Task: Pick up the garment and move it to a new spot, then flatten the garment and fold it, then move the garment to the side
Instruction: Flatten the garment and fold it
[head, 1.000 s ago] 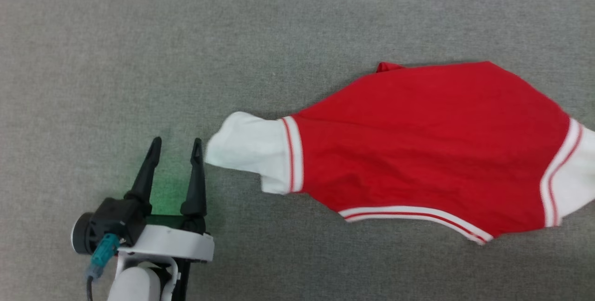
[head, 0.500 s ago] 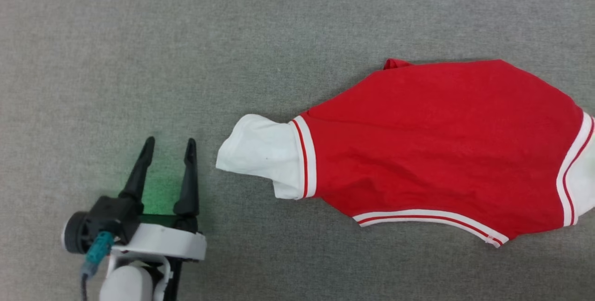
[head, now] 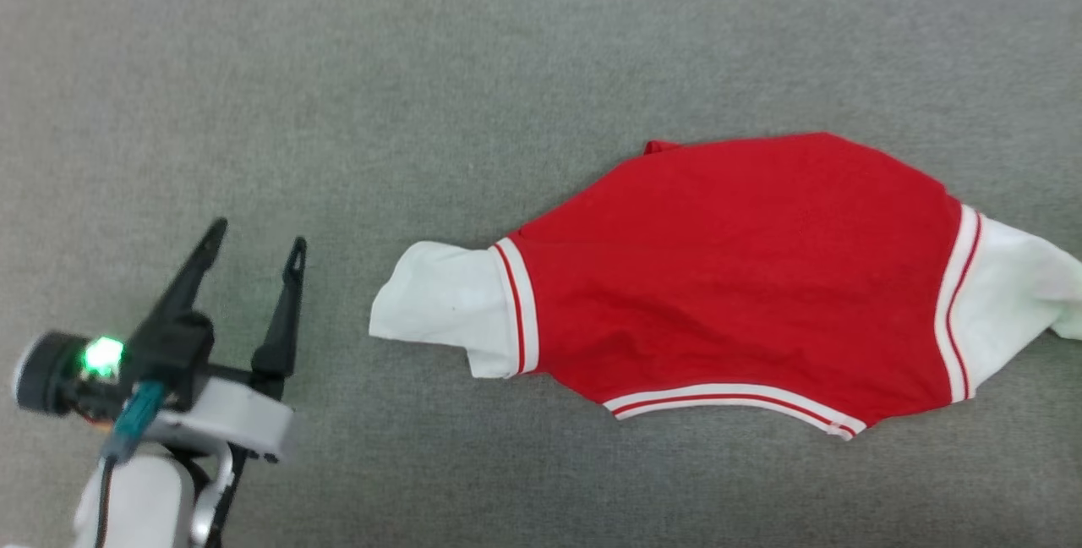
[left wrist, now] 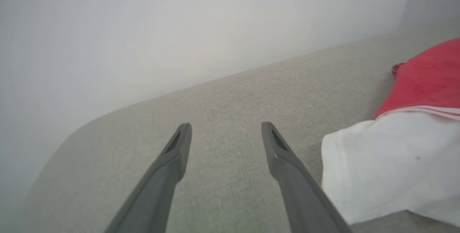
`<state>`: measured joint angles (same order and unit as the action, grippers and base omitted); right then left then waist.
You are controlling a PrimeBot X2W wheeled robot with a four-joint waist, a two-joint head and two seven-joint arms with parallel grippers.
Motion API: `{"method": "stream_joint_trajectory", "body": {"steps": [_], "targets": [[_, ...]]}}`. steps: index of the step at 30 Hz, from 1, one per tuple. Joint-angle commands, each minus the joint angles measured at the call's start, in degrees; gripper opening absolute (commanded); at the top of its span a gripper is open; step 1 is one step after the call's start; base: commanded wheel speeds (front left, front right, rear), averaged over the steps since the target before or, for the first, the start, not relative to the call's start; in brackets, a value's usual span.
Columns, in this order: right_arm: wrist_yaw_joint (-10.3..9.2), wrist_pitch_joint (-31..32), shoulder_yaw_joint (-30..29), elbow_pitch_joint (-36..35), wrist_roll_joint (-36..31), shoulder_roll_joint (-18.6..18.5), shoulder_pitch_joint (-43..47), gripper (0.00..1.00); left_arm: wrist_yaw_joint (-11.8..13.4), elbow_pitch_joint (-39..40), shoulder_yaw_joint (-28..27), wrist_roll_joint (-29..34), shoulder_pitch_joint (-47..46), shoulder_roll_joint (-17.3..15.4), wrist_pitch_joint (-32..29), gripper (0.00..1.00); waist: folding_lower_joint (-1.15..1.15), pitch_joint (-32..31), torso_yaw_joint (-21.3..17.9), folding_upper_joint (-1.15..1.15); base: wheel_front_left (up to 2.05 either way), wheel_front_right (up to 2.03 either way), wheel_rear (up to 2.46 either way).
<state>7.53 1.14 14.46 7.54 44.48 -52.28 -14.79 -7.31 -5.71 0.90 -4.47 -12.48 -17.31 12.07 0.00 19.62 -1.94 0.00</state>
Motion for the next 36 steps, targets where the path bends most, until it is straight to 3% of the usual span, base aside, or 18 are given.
{"method": "stream_joint_trajectory", "body": {"steps": [1,5,10,13,15,18,24,34,35,36], "targets": [[-0.08,-3.76,-1.01,-1.54,-0.50,0.91,0.99,1.00,-0.17,1.08,2.39,-0.72,-1.20,-2.55,-2.11,1.00,0.00,-2.65,-1.17,0.00,0.00,0.00,0.00],[-0.08,-9.83,-0.79,-4.42,-2.62,3.38,2.29,1.00,-0.19,5.15,12.45,-6.06,-4.25,-13.27,-10.49,1.00,0.00,-4.28,-1.60,0.00,0.00,0.00,0.00],[-0.08,-11.11,2.26,-6.19,-4.53,6.17,2.53,1.00,-0.16,13.69,30.94,-20.97,-9.81,-28.81,-25.49,1.00,0.00,-4.87,-1.92,0.00,0.00,0.00,0.00],[-0.08,-11.31,3.53,-6.16,-5.14,7.24,1.38,1.00,-0.18,19.88,42.01,-29.63,-14.61,-35.95,-33.54,1.00,0.00,-4.58,-2.17,0.00,0.00,0.00,0.00],[-0.08,-11.63,4.13,-5.87,-5.18,7.78,0.84,1.00,-0.18,22.42,47.95,-33.47,-18.50,-38.44,-36.88,1.00,0.00,-4.16,-2.47,0.00,0.00,0.00,0.00],[-0.08,-11.94,5.22,-5.52,-5.18,8.18,-0.14,1.00,-0.17,22.75,55.21,-36.96,-24.22,-39.14,-39.13,1.00,0.00,-3.43,-3.09,0.00,0.00,0.00,0.00],[-0.08,-12.42,6.42,-5.24,-4.44,7.80,-1.93,1.00,-0.19,15.94,65.64,-38.95,-33.82,-36.31,-37.05,1.00,0.00,-1.17,-4.91,0.00,0.00,0.00,0.00],[-0.08,-13.20,7.66,-4.82,-4.02,7.91,-3.56,1.00,-0.18,4.89,72.31,-41.05,-41.26,-33.38,-33.04,1.00,0.00,1.77,-6.91,0.00,0.00,0.00,0.00],[-0.08,-13.28,7.72,-4.81,-4.03,7.92,-3.60,1.00,-0.18,4.58,72.43,-41.15,-41.36,-33.32,-33.18,0.93,0.00,1.99,-6.99,0.00,0.00,0.00,0.00],[-0.08,-13.37,7.76,-4.83,-3.97,7.91,-3.72,1.00,-0.18,4.35,72.54,-41.26,-41.45,-33.26,-33.26,0.71,0.00,2.21,-7.06,0.00,0.00,0.00,0.00]]}}
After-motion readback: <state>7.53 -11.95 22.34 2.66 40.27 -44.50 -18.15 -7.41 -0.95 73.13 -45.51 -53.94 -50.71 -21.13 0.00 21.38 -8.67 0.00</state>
